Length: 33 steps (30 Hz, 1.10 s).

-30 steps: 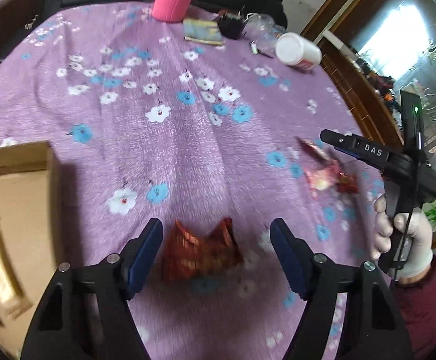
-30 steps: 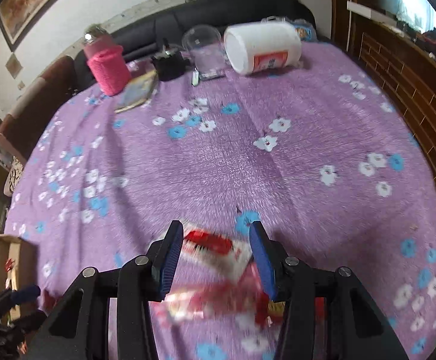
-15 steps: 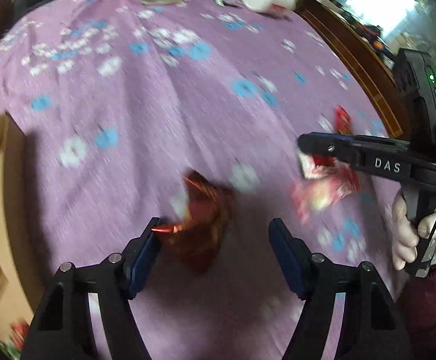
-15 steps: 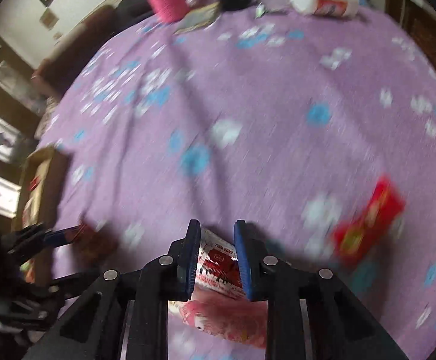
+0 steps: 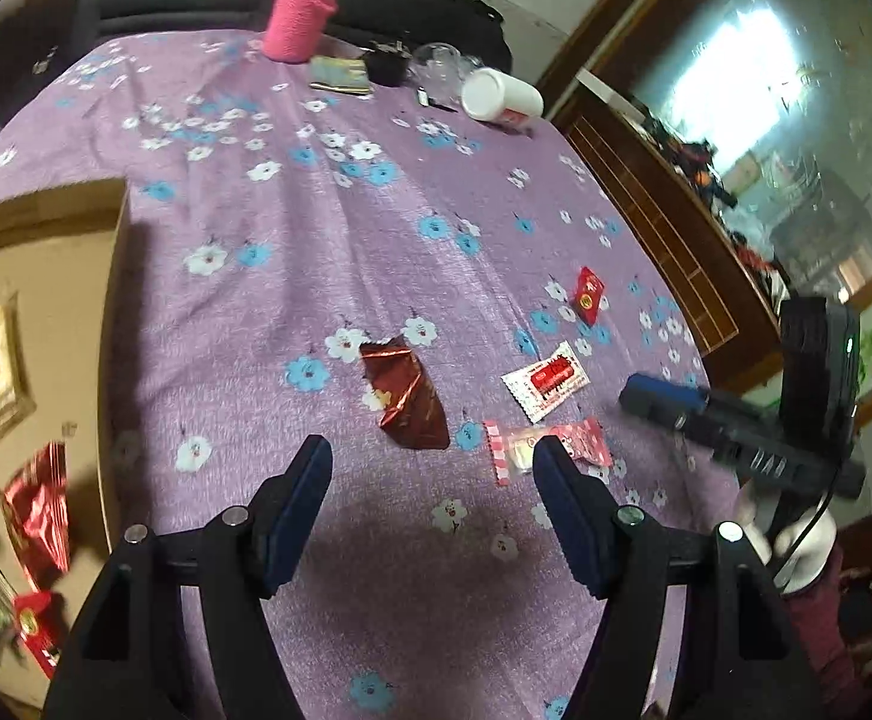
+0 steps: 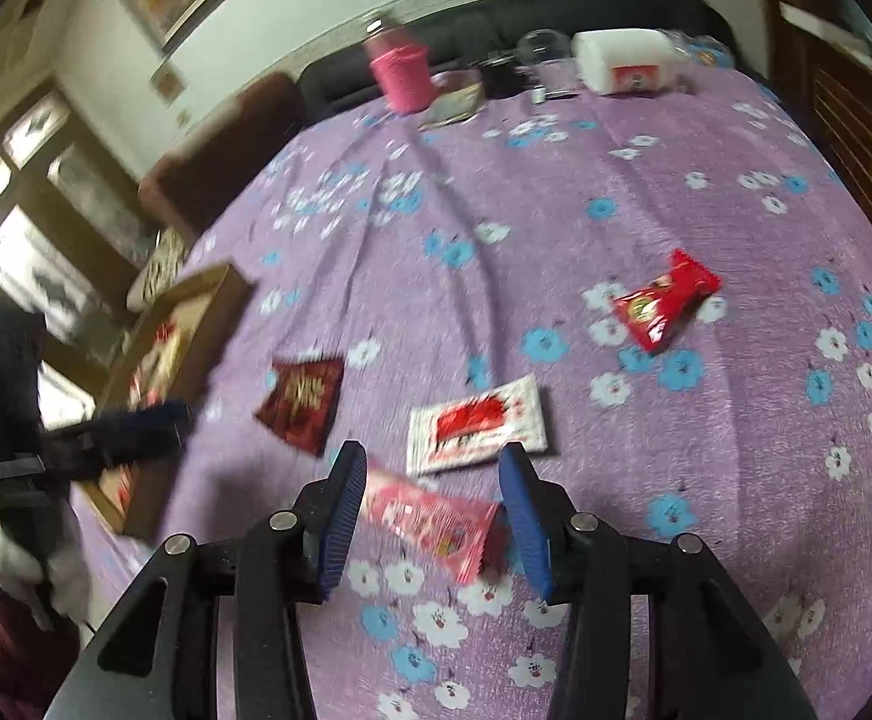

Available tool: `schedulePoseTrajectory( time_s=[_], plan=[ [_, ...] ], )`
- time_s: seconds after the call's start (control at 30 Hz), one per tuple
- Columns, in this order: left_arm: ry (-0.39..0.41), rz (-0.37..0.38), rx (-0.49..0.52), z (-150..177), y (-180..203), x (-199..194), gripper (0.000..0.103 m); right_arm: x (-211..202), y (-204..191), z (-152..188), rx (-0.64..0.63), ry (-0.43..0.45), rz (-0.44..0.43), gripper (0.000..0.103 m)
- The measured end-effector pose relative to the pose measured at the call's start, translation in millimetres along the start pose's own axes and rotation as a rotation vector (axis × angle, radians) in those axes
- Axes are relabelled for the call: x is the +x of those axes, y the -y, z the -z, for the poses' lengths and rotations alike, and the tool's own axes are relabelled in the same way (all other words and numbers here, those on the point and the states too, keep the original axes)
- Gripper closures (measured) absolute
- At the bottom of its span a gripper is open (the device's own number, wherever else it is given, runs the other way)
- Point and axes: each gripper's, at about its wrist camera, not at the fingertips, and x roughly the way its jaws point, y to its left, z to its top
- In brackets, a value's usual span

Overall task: Organize snacks
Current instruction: 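Grasp the pink cartoon bar with the right tool while the left tool grasps the dark red foil snack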

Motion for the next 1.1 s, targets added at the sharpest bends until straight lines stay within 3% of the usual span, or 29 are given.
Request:
schedulePoseTrajectory(
  time_s=[0.17, 0.33, 0.47, 0.7, 0.8, 0.9, 1.1],
  plan=[
    [-0.009, 0.014, -0.064, 1, -7, 8, 0.034, 32, -6, -1, -0.028, -0.027, -0.043, 0.054],
    [0.021, 0.009, -0.080, 2, -16, -6, 0.034, 47, -15, 13, -0.026, -0.101, -0.156, 0.053],
    [0.022, -0.004, -0.075, -6, -17, -1, 0.034, 49, -36, 28, -0.129, -0.119, -0.087, 0.053],
    [-0.024, -0.050, -0.012, -20, 5, 45, 0.034, 54, -57, 38, -0.215, -0.100, 0.050, 0.054],
    [-0.013, -0.103, 0.039, -26, 13, 59, 0.034, 53, -59, 42, -0.235, -0.089, 0.096, 0.062],
    [-0.009, -0.157, 0.078, -30, 15, 74, 0.034, 51, -57, 43, -0.236, -0.082, 0.109, 0.068],
    [-0.029, -0.187, 0.097, -27, 15, 89, 0.035, 48, -55, 44, -0.234, -0.080, 0.100, 0.069]
  ],
)
